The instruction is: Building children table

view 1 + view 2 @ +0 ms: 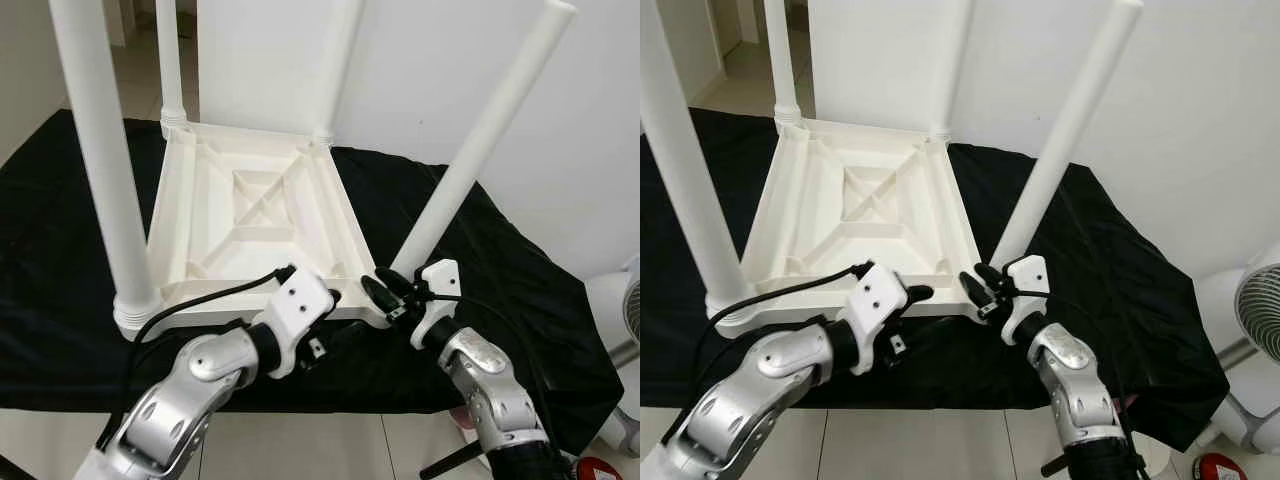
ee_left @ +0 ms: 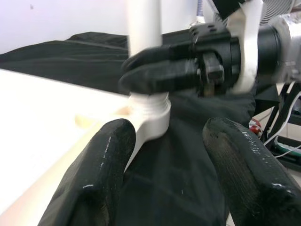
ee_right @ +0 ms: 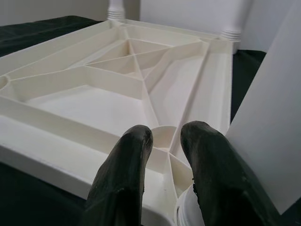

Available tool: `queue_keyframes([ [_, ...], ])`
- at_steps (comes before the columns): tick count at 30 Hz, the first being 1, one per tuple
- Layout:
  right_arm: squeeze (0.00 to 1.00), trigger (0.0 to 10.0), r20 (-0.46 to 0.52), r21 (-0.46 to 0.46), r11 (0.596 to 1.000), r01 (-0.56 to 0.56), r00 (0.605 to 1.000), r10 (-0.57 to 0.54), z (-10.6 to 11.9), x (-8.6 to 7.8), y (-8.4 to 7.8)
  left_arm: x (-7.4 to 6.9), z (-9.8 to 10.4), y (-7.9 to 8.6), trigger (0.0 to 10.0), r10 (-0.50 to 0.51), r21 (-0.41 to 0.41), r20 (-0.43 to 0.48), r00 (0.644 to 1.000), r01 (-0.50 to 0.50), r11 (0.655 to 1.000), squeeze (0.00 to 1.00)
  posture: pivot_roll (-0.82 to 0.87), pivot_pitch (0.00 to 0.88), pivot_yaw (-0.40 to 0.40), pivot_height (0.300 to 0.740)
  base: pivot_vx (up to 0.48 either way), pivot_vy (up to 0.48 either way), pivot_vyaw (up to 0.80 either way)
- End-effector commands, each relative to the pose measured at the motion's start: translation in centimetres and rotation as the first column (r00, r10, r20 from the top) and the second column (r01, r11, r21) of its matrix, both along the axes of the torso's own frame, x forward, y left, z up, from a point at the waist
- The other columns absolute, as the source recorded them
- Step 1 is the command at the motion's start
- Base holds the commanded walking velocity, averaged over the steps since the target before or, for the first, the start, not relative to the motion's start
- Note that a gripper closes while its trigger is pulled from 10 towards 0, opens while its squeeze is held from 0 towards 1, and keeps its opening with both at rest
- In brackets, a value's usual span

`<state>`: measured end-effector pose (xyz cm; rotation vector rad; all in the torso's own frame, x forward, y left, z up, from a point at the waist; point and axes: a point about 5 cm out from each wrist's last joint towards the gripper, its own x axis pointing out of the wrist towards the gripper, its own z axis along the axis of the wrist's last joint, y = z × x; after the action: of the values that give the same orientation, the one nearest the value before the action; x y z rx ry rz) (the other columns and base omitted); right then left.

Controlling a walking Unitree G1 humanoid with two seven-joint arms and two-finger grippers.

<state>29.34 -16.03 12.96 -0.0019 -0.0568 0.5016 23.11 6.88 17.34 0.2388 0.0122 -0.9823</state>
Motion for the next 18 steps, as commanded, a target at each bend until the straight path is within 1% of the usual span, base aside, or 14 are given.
queue_keyframes([
  [1, 0.0, 10.0, 0.047, -0.004, 0.995, 0.104, 0.993, -0.104, 1.0, 0.6, -2.1, -0.2, 0.5, 0.1, 10.0, 0.007, -0.009, 0.009, 1.0, -0.007, 1.0, 0.0, 0.04, 0.0, -0.184, 0.74, 0.0, 0.0, 0.0],
  [3, 0.0, 10.0, 0.05, -0.005, 0.99, 0.14, 0.989, -0.139, 0.9, 0.6, -2.7, -0.3, 0.8, 0.5, 10.0, 0.03, -0.007, 0.014, 0.999, -0.03, 1.0, 0.0, 0.04, 0.0, -0.181, 0.74, 0.0, 0.0, 0.0],
  [6, 0.0, 10.0, 0.05, -0.004, 0.989, 0.147, 0.988, -0.147, 0.8, 0.6, -2.8, -0.4, 0.9, 0.7, 10.0, 0.034, -0.009, 0.014, 0.999, -0.034, 0.999, 0.0, 0.03, 0.0, -0.178, 0.74, 0.0, 0.0, 0.0],
  [8, 0.0, 10.0, 0.06, -0.004, 0.987, 0.16, 0.985, -0.16, 0.9, 0.8, -3.2, -1.7, 1.0, 2.1, 10.0, 0.019, 0.012, -0.009, 1.0, -0.019, 1.0, 0.0, 0.03, 0.0, -0.175, 0.74, 0.0, 0.0, 0.0],
  [9, 0.0, 10.0, 0.06, -0.004, 0.987, 0.16, 0.985, -0.16, 0.9, 0.8, -3.2, -1.7, 1.0, 2.1, 10.0, 0.019, 0.012, -0.009, 1.0, -0.019, 1.0, 0.0, 0.03, 0.0, -0.175, 0.74, 0.0, 0.0, 0.0],
  [11, 0.0, 10.0, 0.068, -0.004, 0.986, 0.165, 0.984, -0.165, 0.9, 0.9, -3.5, -2.8, 1.0, 3.2, 10.0, -0.009, 0.043, -0.028, 1.0, 0.01, 0.999, 0.0, 0.04, 0.0, -0.176, 0.74, 0.0, 0.0, 0.0],
  [12, 0.0, 10.0, 0.068, -0.004, 0.986, 0.165, 0.984, -0.165, 0.9, 0.9, -3.5, -2.8, 1.0, 3.2, 10.0, -0.009, 0.043, -0.028, 1.0, 0.01, 0.999, 0.0, 0.04, 0.0, -0.176, 0.74, 0.0, 0.0, 0.0],
  [14, 0.0, 10.0, 0.069, -0.004, 0.986, 0.167, 0.984, -0.166, 0.8, 1.2, -3.5, -4.0, 1.1, 4.5, 10.0, -0.059, 0.054, -0.058, 0.997, 0.062, 0.997, 0.0, 0.04, 0.0, -0.18, 0.74, 0.0, 0.0, 0.0],
  [15, 0.0, 10.0, 0.069, -0.004, 0.986, 0.167, 0.984, -0.166, 0.8, 1.2, -3.5, -4.0, 1.1, 4.5, 10.0, -0.059, 0.054, -0.058, 0.997, 0.062, 0.997, 0.0, 0.04, 0.0, -0.18, 0.74, 0.0, 0.0, 0.0],
  [16, 0.0, 10.0, 0.069, -0.004, 0.986, 0.166, 0.984, -0.166, 0.8, 1.3, -3.5, -4.4, 1.3, 5.3, 10.0, -0.069, 0.052, -0.068, 0.995, 0.072, 0.996, 0.0, 0.04, 0.0, -0.18, 0.74, 0.0, 0.0, 0.0],
  [17, 0.0, 10.0, 0.071, -0.004, 0.987, 0.162, 0.984, -0.161, 0.8, 1.3, -3.4, -4.8, 1.4, 6.3, 10.0, -0.061, 0.054, -0.081, 0.995, 0.065, 0.996, 0.0, 0.05, 0.0, -0.182, 0.74, 0.0, 0.0, 0.0],
  [18, 0.0, 10.0, 0.072, -0.004, 0.987, 0.159, 0.985, -0.158, 0.8, 1.3, -3.4, -5.0, 1.4, 6.9, 10.0, -0.052, 0.056, -0.089, 0.995, 0.057, 0.997, 0.0, 0.05, 0.0, -0.184, 0.74, 0.0, 0.0, 0.0],
])
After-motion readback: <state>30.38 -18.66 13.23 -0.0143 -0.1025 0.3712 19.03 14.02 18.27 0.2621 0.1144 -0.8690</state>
